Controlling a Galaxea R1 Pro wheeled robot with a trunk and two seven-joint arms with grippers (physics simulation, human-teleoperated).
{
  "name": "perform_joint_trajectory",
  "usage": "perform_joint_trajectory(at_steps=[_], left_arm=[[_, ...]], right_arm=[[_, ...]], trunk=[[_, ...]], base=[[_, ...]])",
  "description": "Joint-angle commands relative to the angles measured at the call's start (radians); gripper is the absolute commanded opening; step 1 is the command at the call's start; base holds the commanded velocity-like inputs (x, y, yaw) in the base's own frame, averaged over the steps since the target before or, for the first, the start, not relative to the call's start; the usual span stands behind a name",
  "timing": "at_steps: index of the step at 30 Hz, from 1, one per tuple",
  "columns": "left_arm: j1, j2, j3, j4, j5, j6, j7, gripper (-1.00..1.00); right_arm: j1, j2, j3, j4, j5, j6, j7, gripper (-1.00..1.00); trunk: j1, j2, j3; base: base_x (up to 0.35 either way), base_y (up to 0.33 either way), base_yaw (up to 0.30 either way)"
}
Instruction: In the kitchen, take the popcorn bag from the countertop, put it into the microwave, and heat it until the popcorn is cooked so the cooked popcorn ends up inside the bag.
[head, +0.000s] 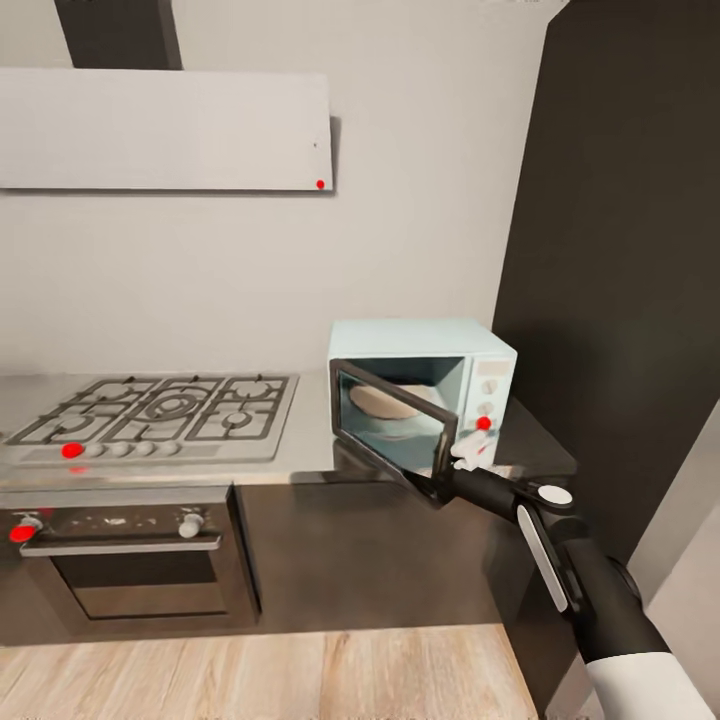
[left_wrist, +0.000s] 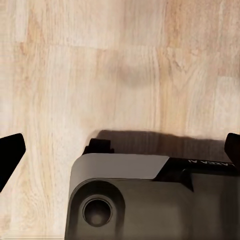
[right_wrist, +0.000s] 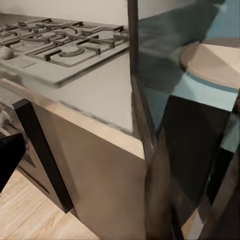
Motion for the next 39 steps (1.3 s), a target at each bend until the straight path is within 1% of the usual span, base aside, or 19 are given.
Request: perform_joint_trajectory(at_steps=[1, 13, 21, 25, 31, 39], left_arm=[[-0.001, 0.0, 0.006, 0.001, 0.0, -0.003, 0.001, 1.0], [-0.001, 0.0, 0.005, 0.001, 0.0, -0.003, 0.001, 1.0], [-0.001, -0.002, 0.005, 0.001, 0.0, -0.003, 0.001, 1.0], [-0.001, -0.002, 0.006, 0.001, 0.0, -0.003, 0.001, 1.0], [-0.001, -0.003, 0.006, 0.001, 0.0, -0.003, 0.001, 1.0], [-0.001, -0.003, 0.006, 0.001, 0.0, -0.003, 0.001, 1.0]], right_arm=[[-0.001, 0.0, 0.001, -0.001, -0.003, 0.008, 0.002, 1.0], [0.001, -0.001, 0.001, -0.006, -0.003, 0.008, 0.002, 1.0], [0.002, -0.001, 0.001, -0.007, -0.003, 0.008, 0.002, 1.0], [0.003, -0.001, 0.001, -0.008, -0.003, 0.008, 0.002, 1.0], [0.004, -0.001, 0.001, -0.011, -0.003, 0.008, 0.002, 1.0], [0.004, -0.002, 0.001, -0.012, -0.003, 0.008, 0.002, 1.0]], trunk=[[0.0, -0.001, -0.001], [0.0, -0.001, -0.001], [0.0, -0.001, -0.001], [0.0, -0.001, -0.001], [0.0, -0.001, -0.001], [0.0, -0.001, -0.001]], base=[[-0.21, 0.207, 0.0], [-0.13, 0.109, 0.0], [-0.013, 0.002, 0.0], [-0.156, -0.153, 0.0], [-0.044, -0.044, 0.0], [-0.221, -0.223, 0.0]])
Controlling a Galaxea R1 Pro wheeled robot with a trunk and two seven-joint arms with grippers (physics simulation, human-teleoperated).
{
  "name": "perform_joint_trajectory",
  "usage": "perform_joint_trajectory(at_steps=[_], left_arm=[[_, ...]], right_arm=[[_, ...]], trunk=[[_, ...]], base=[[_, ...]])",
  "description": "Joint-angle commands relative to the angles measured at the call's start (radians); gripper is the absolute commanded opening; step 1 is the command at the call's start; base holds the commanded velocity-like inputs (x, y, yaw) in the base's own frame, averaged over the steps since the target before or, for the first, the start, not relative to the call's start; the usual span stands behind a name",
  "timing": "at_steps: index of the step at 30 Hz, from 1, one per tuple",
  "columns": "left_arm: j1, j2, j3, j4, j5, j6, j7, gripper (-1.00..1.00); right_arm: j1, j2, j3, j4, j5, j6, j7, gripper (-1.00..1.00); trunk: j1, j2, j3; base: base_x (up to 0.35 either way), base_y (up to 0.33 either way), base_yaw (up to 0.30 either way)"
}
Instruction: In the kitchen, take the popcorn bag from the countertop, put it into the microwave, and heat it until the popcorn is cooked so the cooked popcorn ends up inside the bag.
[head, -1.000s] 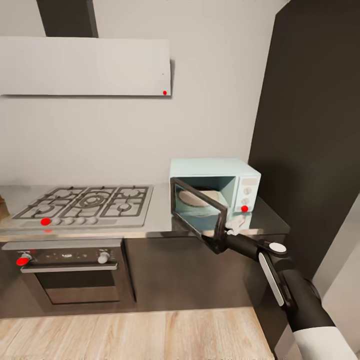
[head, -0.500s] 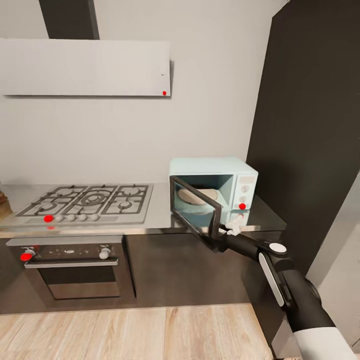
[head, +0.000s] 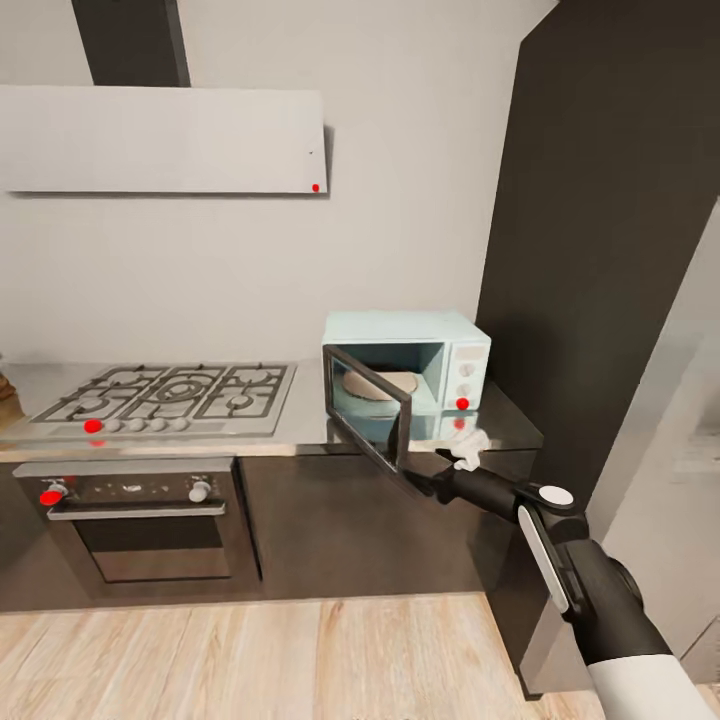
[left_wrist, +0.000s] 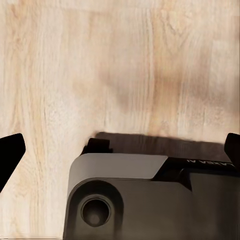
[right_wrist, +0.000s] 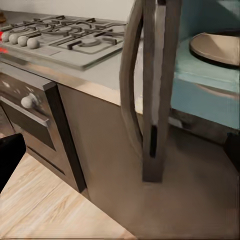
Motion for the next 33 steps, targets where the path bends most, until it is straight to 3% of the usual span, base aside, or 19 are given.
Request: perform_joint_trajectory(at_steps=[1, 8, 10, 11, 14, 33], left_arm=[[-0.001, -0.001, 0.005, 0.001, 0.0, -0.003, 0.001, 1.0], [-0.001, 0.0, 0.005, 0.001, 0.0, -0.003, 0.001, 1.0], [-0.001, 0.0, 0.005, 0.001, 0.0, -0.003, 0.001, 1.0], [-0.001, 0.0, 0.005, 0.001, 0.0, -0.003, 0.001, 1.0], [-0.001, 0.0, 0.005, 0.001, 0.0, -0.003, 0.001, 1.0], [-0.001, 0.001, 0.005, 0.001, 0.0, -0.003, 0.001, 1.0]], right_arm=[[-0.001, -0.001, 0.001, -0.001, -0.002, 0.007, 0.001, 1.0], [-0.005, -0.01, -0.017, 0.01, 0.007, -0.004, -0.037, 1.0], [-0.005, -0.009, -0.04, 0.016, 0.008, -0.039, -0.126, 1.0], [-0.006, -0.006, -0.046, 0.042, 0.009, -0.075, -0.234, 1.0], [-0.008, -0.004, -0.049, 0.073, 0.009, -0.095, -0.306, 1.0], [-0.032, 0.009, -0.03, 0.103, 0.005, -0.108, -0.328, 1.0]], trunk=[[0.0, -0.001, -0.001], [0.0, -0.001, -0.001], [0.0, -0.001, -0.001], [0.0, -0.001, -0.001], [0.0, -0.001, -0.001], [0.0, -0.001, -0.001]], base=[[-0.08, -0.081, 0.0], [-0.017, -0.017, 0.0], [-0.001, -0.001, 0.0], [0.0, 0.0, 0.0], [0.0, 0.0, 0.0], [0.072, 0.0, 0.0]])
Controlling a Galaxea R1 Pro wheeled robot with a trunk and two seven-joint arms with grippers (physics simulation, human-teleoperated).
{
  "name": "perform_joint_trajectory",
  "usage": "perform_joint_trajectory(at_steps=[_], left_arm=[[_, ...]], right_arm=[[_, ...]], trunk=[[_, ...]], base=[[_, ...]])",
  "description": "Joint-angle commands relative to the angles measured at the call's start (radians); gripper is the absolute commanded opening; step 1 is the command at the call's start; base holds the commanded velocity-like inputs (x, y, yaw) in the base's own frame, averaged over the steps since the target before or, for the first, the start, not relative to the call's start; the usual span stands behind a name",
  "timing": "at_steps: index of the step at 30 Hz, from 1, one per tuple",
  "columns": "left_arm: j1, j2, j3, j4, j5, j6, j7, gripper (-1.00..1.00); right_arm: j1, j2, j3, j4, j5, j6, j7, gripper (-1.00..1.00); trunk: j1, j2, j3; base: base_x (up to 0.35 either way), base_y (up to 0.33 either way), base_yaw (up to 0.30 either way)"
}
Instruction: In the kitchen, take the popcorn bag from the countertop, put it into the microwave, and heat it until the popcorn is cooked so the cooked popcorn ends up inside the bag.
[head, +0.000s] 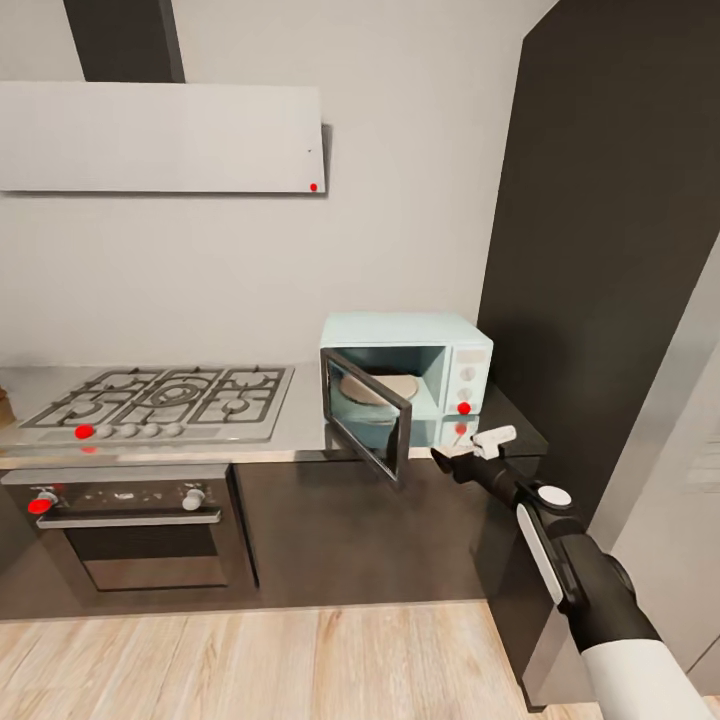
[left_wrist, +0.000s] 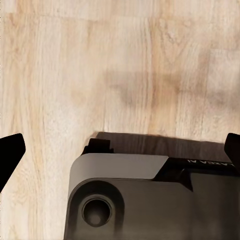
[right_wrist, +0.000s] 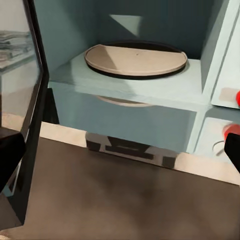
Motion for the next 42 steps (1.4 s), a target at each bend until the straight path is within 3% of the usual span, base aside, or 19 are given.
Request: perform_joint_trajectory(at_steps=[1, 5, 14, 42], left_arm=[[-0.001, 0.0, 0.005, 0.001, 0.0, -0.003, 0.001, 1.0], [-0.001, 0.001, 0.006, 0.001, 0.0, -0.003, 0.001, 1.0], [-0.001, 0.0, 0.006, 0.001, 0.0, -0.003, 0.001, 1.0], [-0.001, 0.001, 0.005, 0.001, 0.0, -0.003, 0.001, 1.0]], right_arm=[[0.0, 0.0, 0.002, -0.001, -0.001, 0.005, 0.002, 1.0], [0.002, 0.006, 0.027, -0.003, 0.0, 0.005, -0.001, 1.0], [0.002, 0.026, 0.032, -0.004, -0.005, 0.005, 0.001, 1.0], [0.002, 0.027, 0.031, -0.014, -0.004, 0.005, 0.003, 1.0]], trunk=[[0.0, -0.001, -0.001], [0.0, -0.001, -0.001], [0.0, -0.001, -0.001], [0.0, -0.001, -0.001]], base=[[0.0, 0.0, 0.0], [0.06, 0.0, 0.0], [0.005, 0.0, 0.076], [0.025, 0.0, 0.031]])
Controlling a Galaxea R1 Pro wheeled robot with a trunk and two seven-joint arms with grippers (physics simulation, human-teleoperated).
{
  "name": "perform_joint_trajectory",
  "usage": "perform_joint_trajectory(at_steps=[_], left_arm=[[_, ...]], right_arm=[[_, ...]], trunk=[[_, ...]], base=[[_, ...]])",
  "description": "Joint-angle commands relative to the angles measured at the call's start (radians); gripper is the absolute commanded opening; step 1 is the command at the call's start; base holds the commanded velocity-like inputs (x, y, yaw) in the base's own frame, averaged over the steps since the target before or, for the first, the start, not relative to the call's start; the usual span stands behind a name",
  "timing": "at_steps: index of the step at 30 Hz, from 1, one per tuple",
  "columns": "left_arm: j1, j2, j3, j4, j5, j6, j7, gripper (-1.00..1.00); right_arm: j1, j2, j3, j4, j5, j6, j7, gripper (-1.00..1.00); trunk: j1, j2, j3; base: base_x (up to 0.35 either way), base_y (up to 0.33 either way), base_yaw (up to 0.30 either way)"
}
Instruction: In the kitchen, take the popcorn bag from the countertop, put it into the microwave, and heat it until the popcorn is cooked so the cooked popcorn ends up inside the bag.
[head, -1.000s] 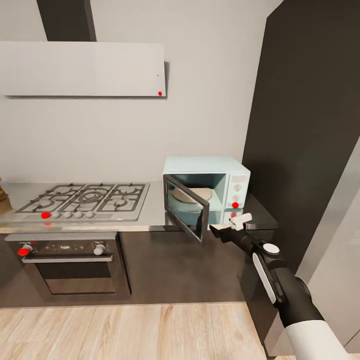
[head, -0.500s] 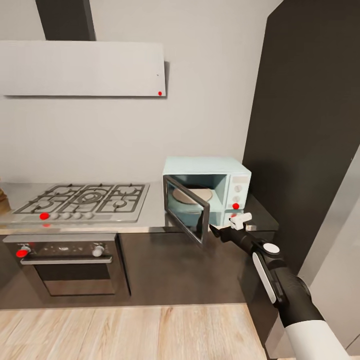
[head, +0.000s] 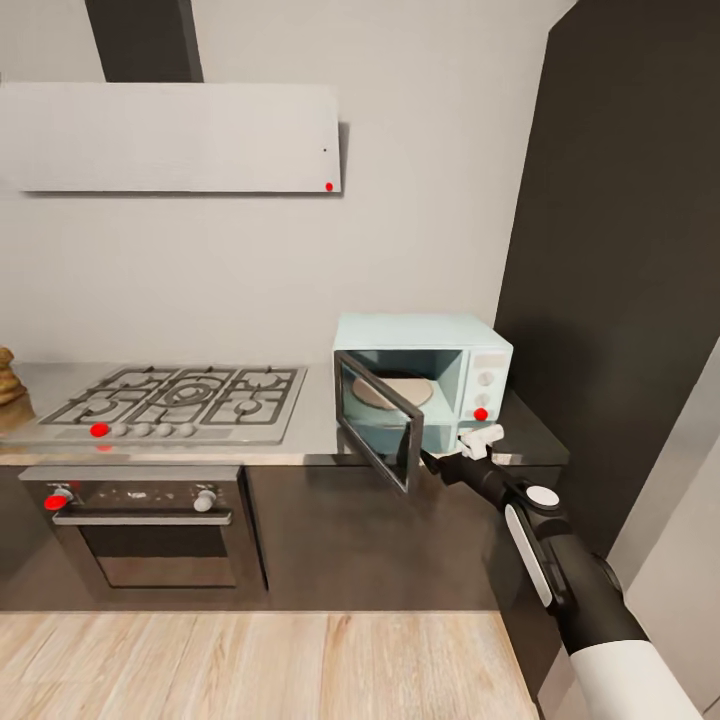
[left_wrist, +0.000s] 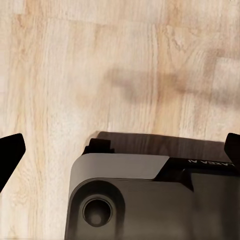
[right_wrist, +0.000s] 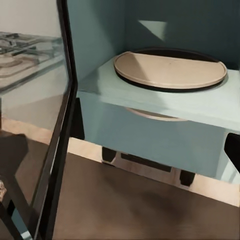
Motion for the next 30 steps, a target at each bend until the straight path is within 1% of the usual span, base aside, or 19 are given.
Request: perform_joint_trajectory(at_steps=[1, 13, 17, 21, 26, 30], left_arm=[[-0.001, 0.0, 0.005, 0.001, 0.0, -0.003, 0.001, 1.0], [-0.001, 0.0, 0.005, 0.001, 0.0, -0.003, 0.001, 1.0], [-0.001, 0.0, 0.005, 0.001, 0.0, -0.003, 0.001, 1.0], [-0.001, 0.0, 0.006, 0.001, 0.0, -0.003, 0.001, 1.0], [-0.001, 0.0, 0.006, 0.001, 0.0, -0.003, 0.001, 1.0], [-0.001, 0.0, 0.006, 0.001, 0.0, -0.003, 0.001, 1.0]], right_arm=[[-0.001, -0.001, 0.001, -0.002, -0.004, 0.006, 0.002, 1.0], [-0.001, -0.001, 0.001, -0.002, -0.006, 0.006, 0.005, 1.0], [-0.001, -0.001, 0.001, -0.002, -0.004, 0.006, 0.006, 1.0], [-0.001, -0.001, 0.001, -0.002, 0.0, 0.006, 0.003, 1.0], [-0.001, -0.001, 0.002, -0.002, -0.001, 0.006, 0.004, 1.0], [-0.001, -0.001, 0.002, -0.002, 0.0, 0.006, 0.003, 1.0]], trunk=[[0.0, -0.001, -0.001], [0.0, -0.001, -0.001], [0.0, -0.001, -0.001], [0.0, -0.001, -0.003], [0.0, -0.001, -0.003], [0.0, -0.001, -0.003]], base=[[0.0, 0.0, 0.025], [0.001, 0.0, 0.002], [0.139, 0.0, 0.005], [0.037, 0.0, 0.136], [0.003, 0.0, 0.039], [0.0, 0.0, 0.21]])
